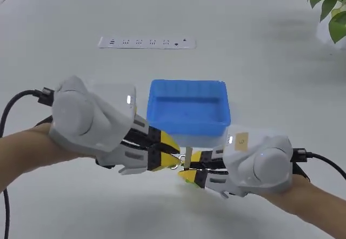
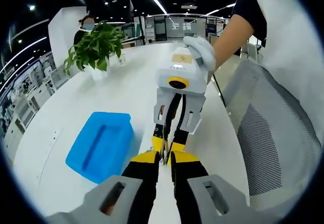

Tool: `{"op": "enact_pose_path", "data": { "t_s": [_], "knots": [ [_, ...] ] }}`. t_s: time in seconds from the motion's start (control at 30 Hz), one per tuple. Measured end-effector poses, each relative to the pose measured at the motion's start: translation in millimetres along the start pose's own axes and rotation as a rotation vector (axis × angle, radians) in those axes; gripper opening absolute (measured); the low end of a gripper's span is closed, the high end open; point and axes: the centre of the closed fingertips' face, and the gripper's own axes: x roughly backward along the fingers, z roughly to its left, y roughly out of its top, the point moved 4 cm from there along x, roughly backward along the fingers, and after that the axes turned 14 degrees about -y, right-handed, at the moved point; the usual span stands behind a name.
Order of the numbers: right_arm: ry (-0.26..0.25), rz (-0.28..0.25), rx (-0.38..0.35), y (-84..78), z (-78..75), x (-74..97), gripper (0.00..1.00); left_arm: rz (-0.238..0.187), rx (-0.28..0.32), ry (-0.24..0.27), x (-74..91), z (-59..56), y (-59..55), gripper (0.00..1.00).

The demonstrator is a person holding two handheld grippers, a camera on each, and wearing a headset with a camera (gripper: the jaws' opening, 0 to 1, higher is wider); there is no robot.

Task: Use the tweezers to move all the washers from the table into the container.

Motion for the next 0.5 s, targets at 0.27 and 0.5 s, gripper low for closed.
{"op": "enact_pose_path", "data": {
  "t_s": [0.27,0.5],
  "knots": [
    [0.020,-0.003,0.024,6.3,2.9,10.9,0.09,-0.065,0.094,0.103,14.2,-12.9,-11.2,0.25],
    [0.053,-0.023,0.054,21.0,6.4,23.5,0.09,-0.135,0.140,0.190,30.5,-26.7,-16.6,0.31]
  ]
}}
